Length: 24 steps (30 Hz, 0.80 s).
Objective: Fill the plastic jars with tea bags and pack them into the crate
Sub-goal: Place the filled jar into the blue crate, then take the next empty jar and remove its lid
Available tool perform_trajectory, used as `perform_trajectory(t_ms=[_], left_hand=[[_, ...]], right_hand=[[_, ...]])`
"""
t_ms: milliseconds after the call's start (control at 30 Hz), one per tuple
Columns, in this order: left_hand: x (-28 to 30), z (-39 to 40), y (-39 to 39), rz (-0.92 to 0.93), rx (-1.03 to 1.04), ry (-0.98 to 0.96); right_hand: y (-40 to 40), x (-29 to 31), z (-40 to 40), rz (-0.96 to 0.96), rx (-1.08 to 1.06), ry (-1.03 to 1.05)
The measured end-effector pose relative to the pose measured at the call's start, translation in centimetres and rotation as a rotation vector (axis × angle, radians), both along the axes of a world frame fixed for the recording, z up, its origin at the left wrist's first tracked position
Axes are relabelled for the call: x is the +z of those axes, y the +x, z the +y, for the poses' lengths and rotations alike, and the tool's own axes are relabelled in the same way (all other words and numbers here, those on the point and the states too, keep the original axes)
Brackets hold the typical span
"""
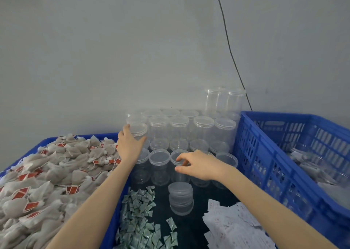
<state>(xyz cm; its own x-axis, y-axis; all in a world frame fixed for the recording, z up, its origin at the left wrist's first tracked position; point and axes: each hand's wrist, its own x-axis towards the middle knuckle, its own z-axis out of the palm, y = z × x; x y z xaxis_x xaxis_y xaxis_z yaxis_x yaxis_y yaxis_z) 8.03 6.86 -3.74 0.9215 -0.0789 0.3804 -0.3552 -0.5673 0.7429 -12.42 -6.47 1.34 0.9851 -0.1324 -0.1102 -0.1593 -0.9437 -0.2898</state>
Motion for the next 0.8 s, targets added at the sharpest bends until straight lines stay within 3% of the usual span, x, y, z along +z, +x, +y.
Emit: perform_trajectory(t_ms=[167,333,500,567,633,733,800], left_hand=[[1.8,1.2,-3.4,-0.219,-0.053,-0.156],[4.4,1.6,-7.9,-0.078,-0.492,-0.176],[5.0,1.3,-11.6,-0.036,-0.790,-0.081],[5.2,1.4,-12.3,0.002,-0.891,-0.022],[5.1,1.3,-12.4,0.021,-0.939,0.074],[5.0,1.3,-12.3,0.110,-0.998,0.175],[4.9,1.3,-12.7,0.241,-1.122,0.121]], right_hand=[[0.2,-1.6,-0.9,-0.153,-0.071,0.126],[0.2,-3.3,-0.5,-0.389,-0.113,0.395],[-0.9,-5.8,0.9,-0.664,-0.202,0.964],[-1.8,-6.9,0.7,-0.764,-0.220,0.995],[-2.8,-7.6,0.4,-0.718,-0.209,1.028],[-4.4,-7.6,0.0,-0.421,-0.042,1.143],[-5.1,-7.5,-0.1,-0.294,-0.001,1.173]])
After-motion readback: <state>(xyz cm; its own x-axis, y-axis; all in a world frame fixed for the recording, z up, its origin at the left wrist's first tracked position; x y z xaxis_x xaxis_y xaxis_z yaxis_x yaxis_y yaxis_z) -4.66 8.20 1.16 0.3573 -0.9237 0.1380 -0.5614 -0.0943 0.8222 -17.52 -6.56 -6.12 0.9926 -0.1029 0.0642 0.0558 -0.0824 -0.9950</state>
